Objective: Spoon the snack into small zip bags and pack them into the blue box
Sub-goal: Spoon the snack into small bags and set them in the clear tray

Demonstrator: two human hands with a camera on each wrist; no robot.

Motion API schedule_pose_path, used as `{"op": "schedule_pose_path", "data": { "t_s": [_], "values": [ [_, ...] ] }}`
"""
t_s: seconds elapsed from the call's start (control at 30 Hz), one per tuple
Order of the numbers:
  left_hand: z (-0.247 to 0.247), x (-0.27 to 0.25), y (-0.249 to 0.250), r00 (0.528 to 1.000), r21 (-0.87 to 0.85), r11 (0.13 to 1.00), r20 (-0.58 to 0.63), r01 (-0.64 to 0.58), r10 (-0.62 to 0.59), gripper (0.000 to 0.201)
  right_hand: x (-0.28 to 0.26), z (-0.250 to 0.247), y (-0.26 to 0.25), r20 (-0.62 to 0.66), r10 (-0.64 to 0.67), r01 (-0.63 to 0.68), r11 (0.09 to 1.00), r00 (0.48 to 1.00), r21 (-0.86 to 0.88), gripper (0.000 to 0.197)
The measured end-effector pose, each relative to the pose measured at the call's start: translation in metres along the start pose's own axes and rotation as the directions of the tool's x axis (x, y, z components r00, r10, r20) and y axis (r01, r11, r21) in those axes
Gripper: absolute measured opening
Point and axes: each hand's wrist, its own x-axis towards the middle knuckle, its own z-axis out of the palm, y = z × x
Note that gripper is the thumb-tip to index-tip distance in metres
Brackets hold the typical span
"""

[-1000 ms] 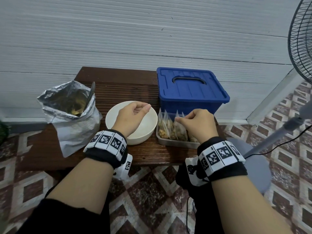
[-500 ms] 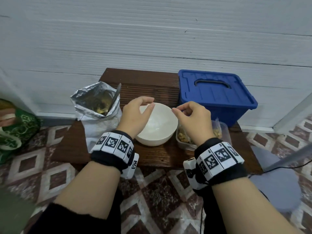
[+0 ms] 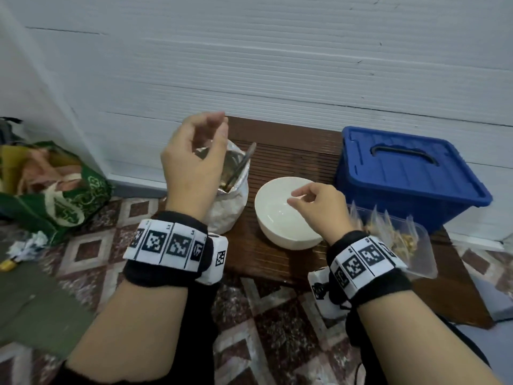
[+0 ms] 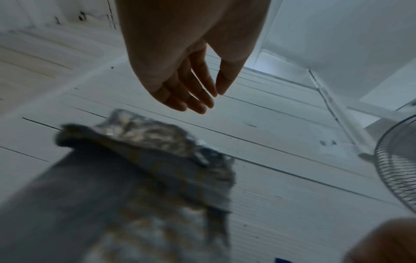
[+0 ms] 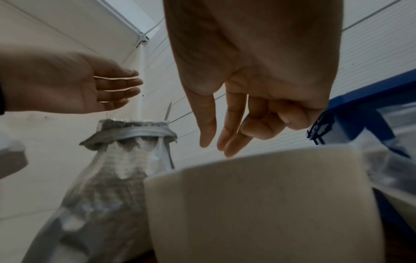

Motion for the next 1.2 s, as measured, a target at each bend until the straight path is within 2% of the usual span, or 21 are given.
{"op": "schedule_pose_path", "data": {
  "t_s": [0.13, 0.3, 0.47, 0.57, 0.63, 0.73, 0.9, 1.03, 1.1, 1.13, 1.2],
  "values": [
    [-0.018, 0.014, -0.026, 0.99, 0.129, 0.987, -0.118, 0.092, -0.077, 0.014, 0.003, 0.007, 0.007, 0.107, 0.004, 0.022, 0.971, 0.994, -0.238, 0.029],
    [-0.022, 0.011, -0.049, 0.963, 0.124, 0.96, -0.127, 0.252, -0.237, 0.019, 0.005, 0.014, 0.013, 0.163, 0.012, 0.064, 0.892, 0.987, -0.448, 0.048],
    [-0.018, 0.008, -0.055, 0.958, 0.146, 0.952, -0.143, 0.269, -0.249, 0.023, 0.005, 0.016, 0.01, 0.247, 0.043, 0.107, 0.819, 0.968, -0.564, 0.062],
    [-0.016, 0.007, -0.057, 0.957, 0.145, 0.953, -0.157, 0.266, -0.243, 0.022, 0.013, 0.02, 0.013, 0.269, 0.063, 0.127, 0.763, 0.961, -0.634, 0.064],
    [-0.016, 0.008, -0.058, 0.958, 0.154, 0.953, -0.162, 0.26, -0.235, 0.022, 0.018, 0.024, 0.017, 0.266, 0.071, 0.121, 0.759, 0.961, -0.64, 0.063],
    [-0.016, 0.008, -0.059, 0.957, 0.157, 0.952, -0.164, 0.263, -0.238, 0.019, 0.021, 0.027, 0.02, 0.239, 0.061, 0.099, 0.792, 0.969, -0.603, 0.05],
    [-0.016, 0.007, -0.058, 0.962, 0.168, 0.955, -0.162, 0.246, -0.22, 0.02, 0.02, 0.021, 0.014, 0.137, -0.028, 0.101, 0.82, 0.99, -0.564, 0.014],
    [-0.016, 0.005, -0.055, 0.967, 0.218, 0.949, -0.16, 0.229, -0.197, 0.024, 0.019, 0.011, 0.006, 0.055, -0.086, 0.101, 0.883, 0.995, -0.459, 0.018],
    [-0.014, 0.004, -0.053, 0.973, 0.265, 0.942, -0.156, 0.206, -0.169, 0.025, 0.018, 0.004, 0.001, 0.007, -0.103, 0.1, 0.945, 0.995, -0.312, 0.019],
    [-0.013, 0.003, -0.051, 0.98, 0.302, 0.937, -0.145, 0.176, -0.138, 0.026, 0.017, 0.0, -0.001, -0.011, -0.104, 0.101, 0.978, 0.994, -0.185, 0.019],
    [-0.01, 0.001, -0.045, 0.998, 0.392, 0.919, -0.068, 0.044, -0.019, 0.028, 0.015, -0.006, -0.005, -0.025, -0.105, 0.107, 0.989, 0.994, 0.099, 0.017]
  ]
}}
